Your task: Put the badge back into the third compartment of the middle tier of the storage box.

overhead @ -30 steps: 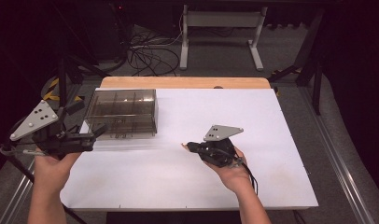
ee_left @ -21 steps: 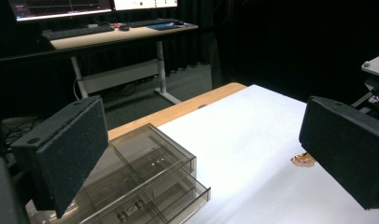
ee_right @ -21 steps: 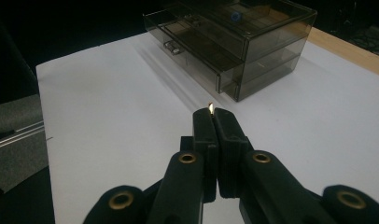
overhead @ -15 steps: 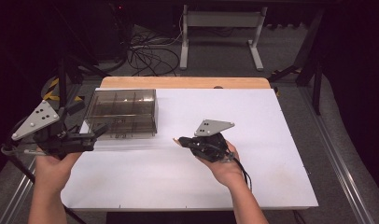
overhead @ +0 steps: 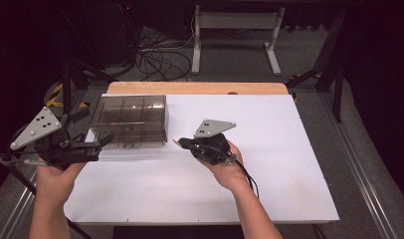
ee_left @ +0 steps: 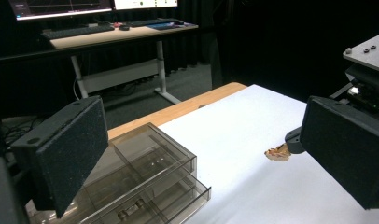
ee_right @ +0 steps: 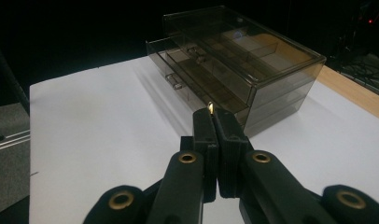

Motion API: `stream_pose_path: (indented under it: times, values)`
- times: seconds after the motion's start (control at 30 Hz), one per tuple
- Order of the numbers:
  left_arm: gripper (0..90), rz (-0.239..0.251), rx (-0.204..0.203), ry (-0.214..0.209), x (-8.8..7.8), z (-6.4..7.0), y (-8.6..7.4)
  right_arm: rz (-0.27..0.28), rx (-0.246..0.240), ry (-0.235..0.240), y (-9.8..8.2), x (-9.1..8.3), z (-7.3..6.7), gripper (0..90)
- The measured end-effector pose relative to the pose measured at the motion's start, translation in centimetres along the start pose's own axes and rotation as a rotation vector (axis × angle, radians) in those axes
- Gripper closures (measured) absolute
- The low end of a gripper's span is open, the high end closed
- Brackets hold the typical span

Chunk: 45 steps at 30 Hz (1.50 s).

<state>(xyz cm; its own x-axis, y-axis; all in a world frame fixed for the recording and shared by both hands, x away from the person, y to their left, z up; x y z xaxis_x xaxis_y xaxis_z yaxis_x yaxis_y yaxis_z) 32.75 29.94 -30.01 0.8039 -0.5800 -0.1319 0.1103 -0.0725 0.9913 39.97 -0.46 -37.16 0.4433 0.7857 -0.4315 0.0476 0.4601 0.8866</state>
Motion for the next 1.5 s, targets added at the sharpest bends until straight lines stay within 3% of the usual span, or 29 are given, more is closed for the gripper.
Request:
stream_pose_path:
  times: [0.5, 0.97, 1.5]
  values:
    - [2.0, 0.006, -0.005, 0.000, -0.1, -0.1, 0.0, 0.030, -0.010, -0.028, 1.3, 2.1, 1.1, 88.9]
    - [2.0, 0.002, -0.005, -0.001, -0.2, -0.3, 0.0, 0.042, -0.044, -0.015, 2.6, 4.1, 1.7, 88.9]
    - [2.0, 0.013, -0.013, 0.002, -0.5, -0.5, 0.0, 0.023, -0.066, -0.028, 3.5, 7.2, 2.5, 88.9]
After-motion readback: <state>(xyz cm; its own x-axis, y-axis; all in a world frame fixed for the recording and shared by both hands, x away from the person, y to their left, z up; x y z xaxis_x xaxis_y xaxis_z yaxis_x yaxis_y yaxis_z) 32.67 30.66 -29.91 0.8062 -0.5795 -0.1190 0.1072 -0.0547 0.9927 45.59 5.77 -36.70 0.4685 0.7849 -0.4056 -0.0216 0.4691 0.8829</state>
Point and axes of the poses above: each handheld gripper's, and its own axes: x roughly forward along the jaws, y roughly out of its top, z roughly to its right, the point moved 3 cm from there along x, roughly forward along the jaws, and after that the axes turned 4 degrees about -x, right-handed, at the moved point
